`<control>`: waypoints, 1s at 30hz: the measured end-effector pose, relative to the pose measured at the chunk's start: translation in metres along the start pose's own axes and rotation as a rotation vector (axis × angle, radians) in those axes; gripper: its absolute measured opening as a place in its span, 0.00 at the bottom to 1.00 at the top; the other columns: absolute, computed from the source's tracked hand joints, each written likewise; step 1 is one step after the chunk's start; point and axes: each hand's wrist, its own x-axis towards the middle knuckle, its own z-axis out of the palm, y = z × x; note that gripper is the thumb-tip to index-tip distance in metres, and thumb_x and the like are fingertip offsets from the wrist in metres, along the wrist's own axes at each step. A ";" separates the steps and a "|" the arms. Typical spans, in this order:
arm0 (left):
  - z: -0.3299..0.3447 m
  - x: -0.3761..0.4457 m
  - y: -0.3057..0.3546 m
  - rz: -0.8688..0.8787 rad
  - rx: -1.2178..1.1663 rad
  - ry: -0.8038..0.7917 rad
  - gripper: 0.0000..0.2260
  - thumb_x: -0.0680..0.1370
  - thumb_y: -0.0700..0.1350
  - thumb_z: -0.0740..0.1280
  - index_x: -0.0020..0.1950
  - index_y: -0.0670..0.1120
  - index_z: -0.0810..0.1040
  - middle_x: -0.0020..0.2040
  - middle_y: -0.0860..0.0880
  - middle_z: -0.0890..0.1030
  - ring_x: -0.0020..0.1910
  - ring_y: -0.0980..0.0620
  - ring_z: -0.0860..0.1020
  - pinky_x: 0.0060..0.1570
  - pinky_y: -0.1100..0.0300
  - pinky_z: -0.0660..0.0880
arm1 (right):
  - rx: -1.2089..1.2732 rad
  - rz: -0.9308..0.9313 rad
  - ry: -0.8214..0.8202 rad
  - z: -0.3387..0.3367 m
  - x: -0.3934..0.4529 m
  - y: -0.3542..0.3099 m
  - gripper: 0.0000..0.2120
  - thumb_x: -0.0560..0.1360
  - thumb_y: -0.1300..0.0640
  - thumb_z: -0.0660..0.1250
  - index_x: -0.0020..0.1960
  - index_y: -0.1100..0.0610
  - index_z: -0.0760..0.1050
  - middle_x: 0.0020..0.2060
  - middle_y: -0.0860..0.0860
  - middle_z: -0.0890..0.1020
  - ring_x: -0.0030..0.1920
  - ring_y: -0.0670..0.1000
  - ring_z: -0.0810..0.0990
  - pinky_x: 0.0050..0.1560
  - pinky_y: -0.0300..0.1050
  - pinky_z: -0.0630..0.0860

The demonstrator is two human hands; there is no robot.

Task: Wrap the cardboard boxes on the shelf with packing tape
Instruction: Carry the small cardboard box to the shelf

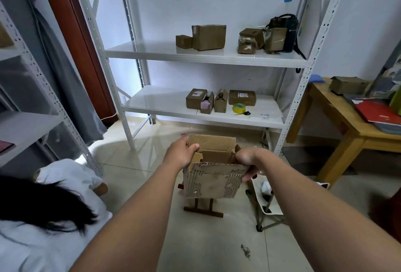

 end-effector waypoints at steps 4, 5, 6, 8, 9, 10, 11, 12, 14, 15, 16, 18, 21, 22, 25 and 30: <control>0.000 0.035 -0.010 -0.064 -0.169 -0.003 0.07 0.80 0.48 0.64 0.45 0.46 0.73 0.39 0.50 0.76 0.36 0.55 0.73 0.31 0.63 0.64 | 0.012 0.007 0.005 -0.006 0.028 -0.025 0.12 0.82 0.59 0.53 0.48 0.62 0.73 0.38 0.56 0.80 0.32 0.51 0.80 0.26 0.38 0.78; 0.001 0.041 -0.012 -0.093 -0.209 -0.018 0.06 0.79 0.48 0.65 0.48 0.45 0.74 0.44 0.47 0.78 0.38 0.55 0.74 0.33 0.63 0.66 | 0.009 0.013 0.010 -0.007 0.035 -0.030 0.12 0.82 0.59 0.54 0.47 0.62 0.72 0.38 0.56 0.80 0.31 0.51 0.80 0.25 0.38 0.78; 0.002 0.048 -0.015 -0.132 -0.253 -0.045 0.06 0.78 0.48 0.67 0.48 0.47 0.73 0.49 0.44 0.80 0.41 0.53 0.76 0.37 0.61 0.70 | 0.002 0.018 0.016 -0.009 0.043 -0.034 0.11 0.82 0.59 0.54 0.49 0.63 0.72 0.39 0.57 0.80 0.30 0.51 0.80 0.23 0.38 0.77; 0.004 0.063 -0.018 -0.233 -0.343 -0.128 0.15 0.75 0.49 0.71 0.57 0.45 0.72 0.59 0.43 0.78 0.54 0.47 0.77 0.53 0.55 0.73 | -0.010 0.020 0.024 -0.012 0.059 -0.043 0.12 0.82 0.59 0.54 0.55 0.66 0.72 0.45 0.60 0.81 0.29 0.52 0.80 0.22 0.38 0.75; 0.004 0.070 -0.019 -0.299 -0.365 -0.182 0.25 0.73 0.50 0.74 0.64 0.41 0.69 0.63 0.43 0.75 0.60 0.44 0.75 0.58 0.53 0.72 | -0.012 0.015 0.027 -0.013 0.068 -0.047 0.13 0.82 0.59 0.55 0.58 0.67 0.72 0.48 0.62 0.81 0.31 0.53 0.81 0.23 0.39 0.76; 0.004 0.077 -0.019 -0.356 -0.352 -0.242 0.33 0.71 0.51 0.75 0.69 0.39 0.64 0.66 0.42 0.73 0.64 0.42 0.73 0.60 0.52 0.71 | -0.014 0.008 0.029 -0.015 0.077 -0.051 0.13 0.82 0.60 0.55 0.59 0.67 0.72 0.51 0.62 0.81 0.33 0.54 0.81 0.23 0.39 0.77; 0.005 0.085 -0.020 -0.396 -0.307 -0.298 0.38 0.70 0.52 0.76 0.71 0.39 0.61 0.67 0.41 0.71 0.66 0.41 0.71 0.59 0.51 0.70 | -0.022 0.001 0.032 -0.018 0.086 -0.055 0.14 0.82 0.60 0.55 0.60 0.67 0.72 0.53 0.63 0.80 0.36 0.56 0.81 0.24 0.40 0.78; 0.006 0.092 -0.020 -0.424 -0.252 -0.350 0.40 0.70 0.53 0.75 0.72 0.40 0.58 0.68 0.41 0.69 0.66 0.41 0.70 0.58 0.51 0.70 | -0.035 -0.004 0.034 -0.021 0.095 -0.060 0.14 0.82 0.60 0.54 0.61 0.67 0.71 0.55 0.63 0.80 0.38 0.57 0.82 0.25 0.41 0.79; 0.010 0.108 -0.022 -0.466 -0.148 -0.419 0.40 0.72 0.53 0.73 0.74 0.40 0.55 0.69 0.40 0.69 0.65 0.42 0.71 0.59 0.50 0.72 | -0.056 -0.018 0.033 -0.028 0.112 -0.070 0.13 0.82 0.61 0.53 0.60 0.67 0.71 0.56 0.64 0.78 0.40 0.58 0.82 0.29 0.44 0.80; 0.012 0.118 -0.023 -0.479 -0.107 -0.419 0.39 0.74 0.52 0.72 0.75 0.39 0.54 0.69 0.39 0.69 0.63 0.42 0.73 0.59 0.51 0.73 | -0.062 -0.027 0.033 -0.032 0.122 -0.076 0.12 0.82 0.61 0.53 0.59 0.66 0.71 0.55 0.64 0.78 0.39 0.58 0.82 0.30 0.45 0.80; 0.015 0.128 -0.024 -0.486 -0.077 -0.405 0.38 0.75 0.51 0.71 0.75 0.38 0.52 0.69 0.38 0.69 0.62 0.42 0.74 0.58 0.51 0.74 | -0.064 -0.034 0.033 -0.036 0.132 -0.082 0.12 0.82 0.61 0.53 0.58 0.66 0.71 0.55 0.64 0.78 0.39 0.58 0.82 0.32 0.46 0.81; 0.020 0.152 -0.025 -0.498 -0.095 -0.390 0.38 0.77 0.49 0.69 0.76 0.37 0.49 0.71 0.37 0.67 0.64 0.40 0.73 0.59 0.50 0.74 | -0.054 -0.039 0.025 -0.044 0.153 -0.093 0.11 0.82 0.61 0.53 0.57 0.65 0.71 0.53 0.63 0.77 0.42 0.59 0.82 0.36 0.49 0.82; 0.023 0.190 -0.020 -0.489 -0.102 -0.370 0.39 0.75 0.50 0.70 0.75 0.37 0.51 0.67 0.37 0.70 0.60 0.39 0.75 0.53 0.49 0.77 | -0.058 -0.044 0.006 -0.060 0.186 -0.111 0.13 0.82 0.63 0.51 0.57 0.66 0.71 0.50 0.63 0.77 0.44 0.61 0.81 0.40 0.52 0.81; 0.022 0.203 -0.018 -0.482 -0.097 -0.363 0.37 0.74 0.51 0.70 0.75 0.38 0.54 0.65 0.38 0.71 0.56 0.41 0.78 0.45 0.52 0.79 | -0.054 -0.041 -0.001 -0.067 0.196 -0.116 0.13 0.82 0.62 0.51 0.57 0.66 0.71 0.49 0.62 0.78 0.43 0.60 0.82 0.40 0.52 0.81; 0.021 0.238 -0.015 -0.496 -0.119 -0.342 0.37 0.74 0.52 0.69 0.75 0.41 0.53 0.58 0.41 0.74 0.43 0.47 0.79 0.27 0.60 0.73 | -0.037 -0.027 -0.018 -0.086 0.227 -0.130 0.12 0.82 0.60 0.51 0.56 0.64 0.71 0.48 0.61 0.79 0.39 0.58 0.82 0.38 0.51 0.81; 0.026 0.288 -0.018 -0.518 -0.135 -0.296 0.37 0.75 0.53 0.68 0.75 0.43 0.51 0.47 0.47 0.73 0.38 0.53 0.74 0.27 0.62 0.69 | -0.038 -0.043 -0.075 -0.115 0.276 -0.156 0.14 0.82 0.59 0.51 0.61 0.64 0.69 0.52 0.62 0.79 0.38 0.57 0.82 0.26 0.45 0.80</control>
